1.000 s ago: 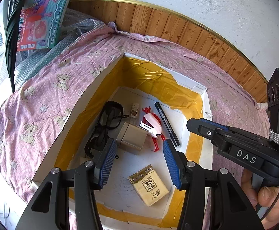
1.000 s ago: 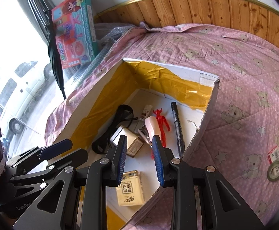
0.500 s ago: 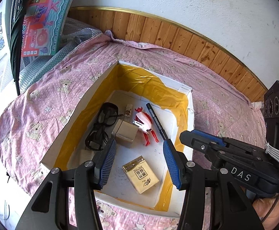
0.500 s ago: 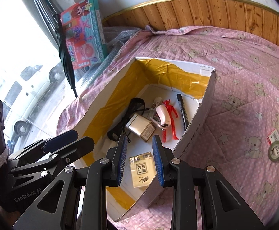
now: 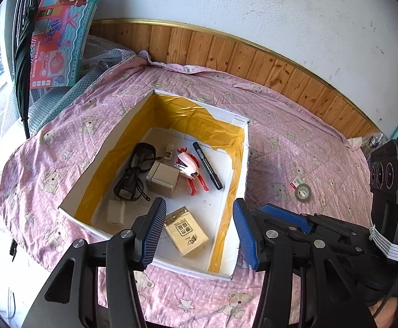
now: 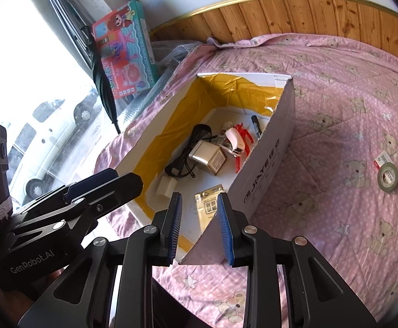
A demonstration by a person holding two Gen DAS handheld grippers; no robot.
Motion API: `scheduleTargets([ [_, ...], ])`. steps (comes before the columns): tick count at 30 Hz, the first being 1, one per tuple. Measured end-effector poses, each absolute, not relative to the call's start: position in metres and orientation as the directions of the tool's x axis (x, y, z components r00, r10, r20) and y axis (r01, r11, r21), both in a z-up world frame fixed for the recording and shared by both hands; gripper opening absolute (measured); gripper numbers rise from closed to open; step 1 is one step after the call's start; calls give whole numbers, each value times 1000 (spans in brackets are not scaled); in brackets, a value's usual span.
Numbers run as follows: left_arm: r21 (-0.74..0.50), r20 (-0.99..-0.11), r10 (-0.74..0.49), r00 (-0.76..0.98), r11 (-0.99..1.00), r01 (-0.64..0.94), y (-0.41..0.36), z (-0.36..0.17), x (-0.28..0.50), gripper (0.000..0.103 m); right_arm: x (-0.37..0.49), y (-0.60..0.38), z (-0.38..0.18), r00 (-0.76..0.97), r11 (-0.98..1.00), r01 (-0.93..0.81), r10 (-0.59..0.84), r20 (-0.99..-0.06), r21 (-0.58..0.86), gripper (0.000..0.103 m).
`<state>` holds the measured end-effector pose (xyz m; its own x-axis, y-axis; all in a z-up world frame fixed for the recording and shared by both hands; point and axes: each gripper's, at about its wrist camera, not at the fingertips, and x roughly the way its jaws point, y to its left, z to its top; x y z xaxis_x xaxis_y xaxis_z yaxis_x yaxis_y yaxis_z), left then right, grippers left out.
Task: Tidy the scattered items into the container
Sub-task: 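Withdraw both open tools toward the green tape roll and staple box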
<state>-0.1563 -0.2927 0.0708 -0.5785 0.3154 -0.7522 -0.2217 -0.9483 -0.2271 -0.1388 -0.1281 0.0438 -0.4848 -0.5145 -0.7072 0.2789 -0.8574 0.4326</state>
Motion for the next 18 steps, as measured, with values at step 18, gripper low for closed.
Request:
scheduleTargets([
  [18, -191, -744, 367, -558, -918, -348, -225, 87, -104, 52, -77, -53, 48, -552, -853, 182, -500, -667, 489, 30],
])
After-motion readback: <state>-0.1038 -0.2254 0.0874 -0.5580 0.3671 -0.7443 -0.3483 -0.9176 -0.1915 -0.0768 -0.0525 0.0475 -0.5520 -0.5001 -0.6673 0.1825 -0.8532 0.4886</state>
